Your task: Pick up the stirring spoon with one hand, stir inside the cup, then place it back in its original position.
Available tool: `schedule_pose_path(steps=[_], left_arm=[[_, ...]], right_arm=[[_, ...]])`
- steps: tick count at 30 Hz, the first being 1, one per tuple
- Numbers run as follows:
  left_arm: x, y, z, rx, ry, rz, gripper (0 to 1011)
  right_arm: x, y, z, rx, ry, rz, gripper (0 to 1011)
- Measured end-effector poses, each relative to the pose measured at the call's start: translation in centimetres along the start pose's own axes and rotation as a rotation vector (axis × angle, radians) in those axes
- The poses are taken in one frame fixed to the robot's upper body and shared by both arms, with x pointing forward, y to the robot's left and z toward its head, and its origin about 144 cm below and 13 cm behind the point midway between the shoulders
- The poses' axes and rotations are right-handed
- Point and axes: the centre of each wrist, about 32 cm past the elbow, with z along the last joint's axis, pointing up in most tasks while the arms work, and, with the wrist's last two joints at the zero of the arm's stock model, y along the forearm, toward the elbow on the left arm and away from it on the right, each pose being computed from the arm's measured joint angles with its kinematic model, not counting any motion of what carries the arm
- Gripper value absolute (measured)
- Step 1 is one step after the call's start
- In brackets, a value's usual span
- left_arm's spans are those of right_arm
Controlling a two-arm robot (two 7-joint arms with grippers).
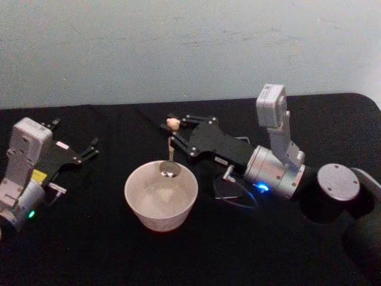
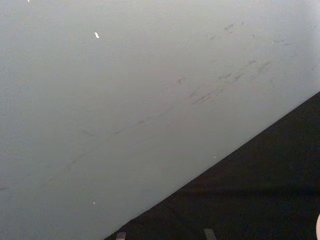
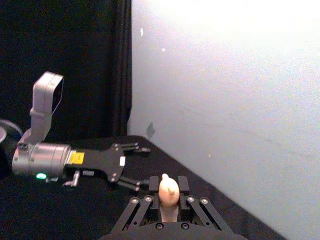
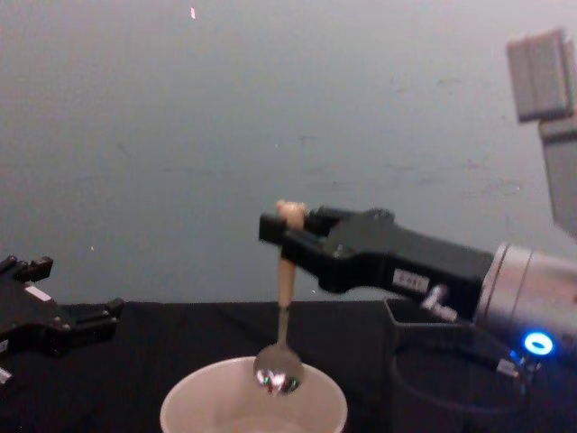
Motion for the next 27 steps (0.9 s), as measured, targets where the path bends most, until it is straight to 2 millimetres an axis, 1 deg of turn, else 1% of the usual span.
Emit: schedule_pose_path(steps=[2, 5, 6, 9, 16, 23, 27], left_arm=[[0.0, 0.0, 0.0, 0.000, 0.000, 0.000, 1001], [0.0, 0.0, 0.0, 0.000, 0.000, 0.000, 1001], [0.0, 0.0, 0.0, 0.000, 0.000, 0.000, 1001], [0.0, 0.0, 0.0, 0.000, 0.000, 0.000, 1001], [0.0, 0.0, 0.0, 0.000, 0.000, 0.000, 1002], [0.0, 0.0, 0.0, 0.000, 0.000, 0.000, 1001], [0.0, 0.0, 0.0, 0.000, 0.000, 0.000, 1001]], right_arm=[[0.1, -0.1, 0.5, 0.007, -0.004, -0.007, 215], [0.3, -0.5, 1.7, 0.028, -0.012, -0.030, 215], [0.3, -0.5, 1.7, 0.028, -0.012, -0.030, 215], [0.6, -1.0, 3.0, 0.052, -0.021, -0.051, 214], [1.0, -2.1, 5.0, 0.100, -0.036, -0.080, 214], [1.4, -3.4, 6.2, 0.123, -0.059, -0.115, 215], [1.5, -4.2, 6.5, 0.123, -0.068, -0.133, 215]])
